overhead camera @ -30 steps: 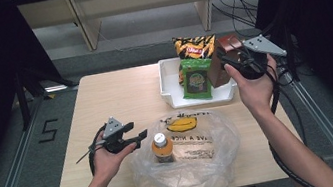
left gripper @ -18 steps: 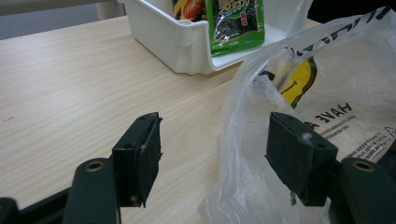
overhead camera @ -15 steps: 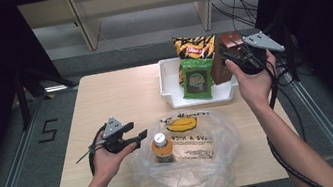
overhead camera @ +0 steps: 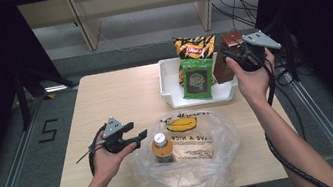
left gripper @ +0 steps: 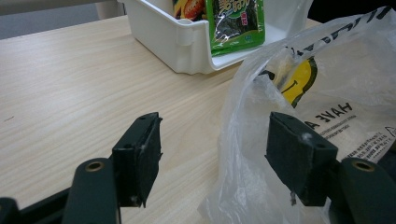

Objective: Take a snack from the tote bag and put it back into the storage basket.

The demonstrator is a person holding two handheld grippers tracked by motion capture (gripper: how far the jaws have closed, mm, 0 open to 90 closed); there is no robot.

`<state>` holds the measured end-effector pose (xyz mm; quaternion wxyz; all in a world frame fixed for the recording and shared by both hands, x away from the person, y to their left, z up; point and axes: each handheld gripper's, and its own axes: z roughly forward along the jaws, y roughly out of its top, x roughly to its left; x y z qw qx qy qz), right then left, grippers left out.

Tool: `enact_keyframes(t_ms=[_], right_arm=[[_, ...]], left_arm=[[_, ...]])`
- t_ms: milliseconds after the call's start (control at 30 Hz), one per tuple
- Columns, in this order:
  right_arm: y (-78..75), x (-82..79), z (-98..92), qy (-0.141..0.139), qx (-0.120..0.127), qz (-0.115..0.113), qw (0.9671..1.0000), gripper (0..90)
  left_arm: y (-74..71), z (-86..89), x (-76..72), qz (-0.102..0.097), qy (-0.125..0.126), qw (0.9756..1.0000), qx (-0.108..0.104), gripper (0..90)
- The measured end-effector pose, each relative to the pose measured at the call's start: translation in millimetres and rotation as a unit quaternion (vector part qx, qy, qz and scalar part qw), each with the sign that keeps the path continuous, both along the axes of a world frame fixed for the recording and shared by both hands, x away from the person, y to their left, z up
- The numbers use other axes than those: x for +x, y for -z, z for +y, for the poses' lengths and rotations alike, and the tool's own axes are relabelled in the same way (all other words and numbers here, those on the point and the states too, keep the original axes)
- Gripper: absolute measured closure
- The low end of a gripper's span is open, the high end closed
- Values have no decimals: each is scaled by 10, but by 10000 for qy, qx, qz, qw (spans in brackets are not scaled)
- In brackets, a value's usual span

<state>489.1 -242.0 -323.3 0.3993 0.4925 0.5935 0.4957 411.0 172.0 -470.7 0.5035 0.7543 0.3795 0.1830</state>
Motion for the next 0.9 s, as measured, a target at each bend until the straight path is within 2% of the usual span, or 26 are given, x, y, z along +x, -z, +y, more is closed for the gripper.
enact_keyframes(t_ms=[100, 167, 233, 400, 433, 467, 533, 700, 900], right_arm=[[17, 28, -3, 16, -15, 23, 10000, 390], [26, 43, 11, 58, 70, 35, 10000, 390], [36, 58, 3, 69, -7, 51, 10000, 390], [64, 97, 11, 112, 21, 63, 9999, 390], [69, 107, 1, 90, -66, 56, 9999, 390], [68, 103, 19, 123, 42, 139, 9998, 389], [84, 124, 15, 128, -21, 98, 9999, 389], [108, 153, 23, 199, 23, 153, 9997, 389], [148, 200, 14, 226, -34, 161, 9996, 389]], left_arm=[[-2, -2, -4, 5, -25, 10000, 25, 350], [1, -4, -3, 5, -22, 10000, 6, 350], [0, -3, -3, 3, -19, 10000, 15, 350], [2, 1, -2, 4, -10, 10000, 27, 350], [2, 0, -2, 6, -12, 10000, 30, 350], [3, 0, -1, 4, -4, 10000, 22, 350], [3, 0, -2, 9, -7, 10000, 27, 350], [2, 2, -4, 4, -16, 10000, 26, 350], [3, 3, -2, 8, -7, 10000, 13, 350]])
